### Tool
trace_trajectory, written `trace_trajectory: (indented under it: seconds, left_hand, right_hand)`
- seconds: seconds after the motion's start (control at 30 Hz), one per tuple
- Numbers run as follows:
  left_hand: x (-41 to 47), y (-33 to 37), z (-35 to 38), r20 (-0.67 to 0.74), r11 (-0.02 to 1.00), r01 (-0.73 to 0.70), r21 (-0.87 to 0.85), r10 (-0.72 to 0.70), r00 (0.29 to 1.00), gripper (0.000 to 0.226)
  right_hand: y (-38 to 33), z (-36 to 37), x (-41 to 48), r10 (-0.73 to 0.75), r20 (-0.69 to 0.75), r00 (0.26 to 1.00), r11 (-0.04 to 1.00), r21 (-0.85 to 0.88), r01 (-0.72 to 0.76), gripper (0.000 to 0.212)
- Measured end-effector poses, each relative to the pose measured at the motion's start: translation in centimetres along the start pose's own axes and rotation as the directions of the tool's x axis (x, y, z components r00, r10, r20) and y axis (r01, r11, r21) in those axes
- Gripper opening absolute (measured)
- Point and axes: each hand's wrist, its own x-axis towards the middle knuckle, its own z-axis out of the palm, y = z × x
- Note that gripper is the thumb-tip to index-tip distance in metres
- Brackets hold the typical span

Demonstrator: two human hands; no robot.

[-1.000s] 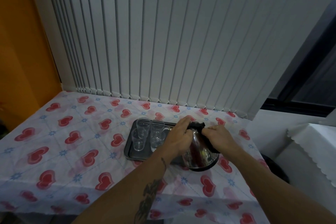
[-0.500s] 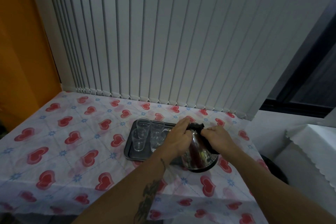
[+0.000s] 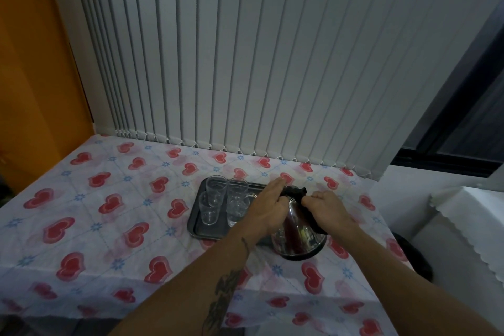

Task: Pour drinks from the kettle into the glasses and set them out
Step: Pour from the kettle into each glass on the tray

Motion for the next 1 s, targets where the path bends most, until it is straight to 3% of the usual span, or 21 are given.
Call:
trace_trajectory:
  seconds: [0.67,1.0]
  left_hand:
    - [0.2,-0.5,-0.5,-0.007,1.0,0.002,0.017,-0.002,1.0,0.054]
    - [-0.3,0.4,-1.0,-0.04,0.997,-0.071,0.007,0.072,0.997,0.045]
  right_hand:
    - [0.2,1.3,-0.5,-0.007,-0.02,1.0,0.998,0.07,0.008,0.031]
    - [2.1,2.9,-1.0,-0.012,-0.117,0.993,0.973,0.226,0.039,0.039]
